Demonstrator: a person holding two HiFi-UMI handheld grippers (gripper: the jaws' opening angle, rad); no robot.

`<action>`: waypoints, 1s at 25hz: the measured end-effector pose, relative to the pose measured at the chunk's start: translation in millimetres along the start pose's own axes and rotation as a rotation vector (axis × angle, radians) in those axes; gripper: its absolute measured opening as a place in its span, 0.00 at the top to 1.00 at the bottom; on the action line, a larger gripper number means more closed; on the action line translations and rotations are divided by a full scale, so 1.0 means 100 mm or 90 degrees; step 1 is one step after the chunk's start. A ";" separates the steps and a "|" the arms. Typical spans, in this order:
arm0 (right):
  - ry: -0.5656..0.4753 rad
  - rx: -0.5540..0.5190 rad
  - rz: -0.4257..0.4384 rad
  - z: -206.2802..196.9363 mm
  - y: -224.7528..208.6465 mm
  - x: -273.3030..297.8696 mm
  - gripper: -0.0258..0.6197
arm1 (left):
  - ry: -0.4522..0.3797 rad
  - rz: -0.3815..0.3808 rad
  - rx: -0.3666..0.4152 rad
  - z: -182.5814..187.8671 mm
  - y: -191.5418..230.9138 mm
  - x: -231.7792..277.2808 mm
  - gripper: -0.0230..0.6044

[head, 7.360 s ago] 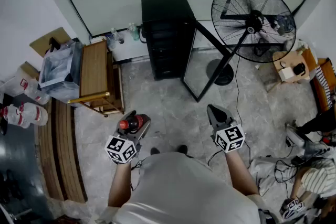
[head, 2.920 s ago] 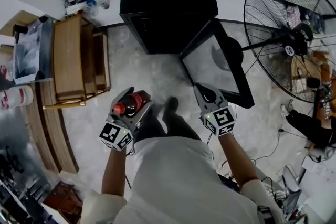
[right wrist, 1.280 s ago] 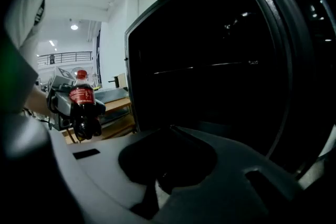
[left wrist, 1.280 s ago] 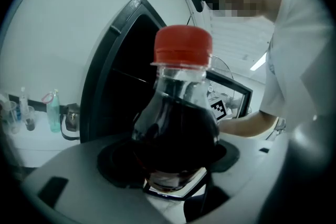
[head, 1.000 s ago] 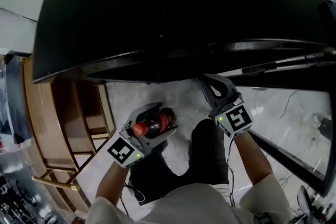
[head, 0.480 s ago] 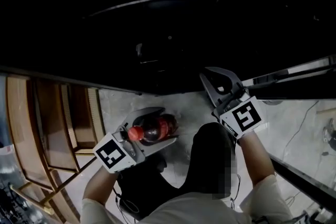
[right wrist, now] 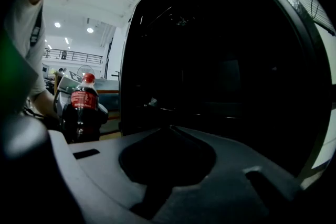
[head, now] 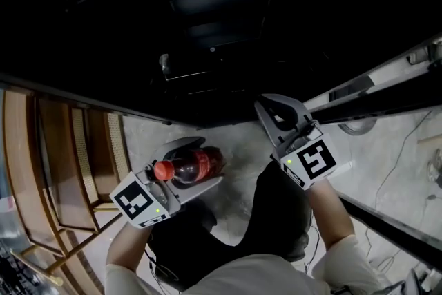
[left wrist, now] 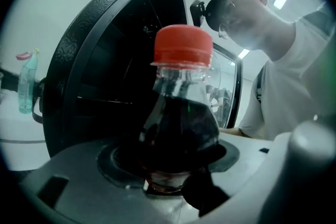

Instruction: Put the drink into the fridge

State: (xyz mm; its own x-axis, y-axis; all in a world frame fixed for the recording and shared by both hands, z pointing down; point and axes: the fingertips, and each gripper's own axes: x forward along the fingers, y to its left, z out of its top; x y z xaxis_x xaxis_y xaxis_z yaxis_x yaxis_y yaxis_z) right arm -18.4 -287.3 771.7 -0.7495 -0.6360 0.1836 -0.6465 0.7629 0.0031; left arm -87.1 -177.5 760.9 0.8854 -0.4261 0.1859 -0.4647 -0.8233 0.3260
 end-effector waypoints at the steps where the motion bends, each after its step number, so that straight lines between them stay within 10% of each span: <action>1: -0.003 -0.001 -0.002 0.03 0.02 -0.02 0.96 | -0.003 -0.001 0.003 0.02 -0.01 0.01 0.48; 25: -0.038 -0.075 -0.051 0.68 -0.13 -0.64 0.96 | -0.052 0.115 0.176 1.23 0.10 0.74 0.48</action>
State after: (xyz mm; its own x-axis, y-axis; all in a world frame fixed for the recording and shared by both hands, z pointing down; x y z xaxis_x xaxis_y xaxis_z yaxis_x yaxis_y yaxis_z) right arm 28.0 -264.6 692.9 -0.7055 -0.6986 0.1193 -0.6861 0.7154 0.1322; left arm -24.9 -263.1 663.8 0.7922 -0.5943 0.1385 -0.6031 -0.7972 0.0284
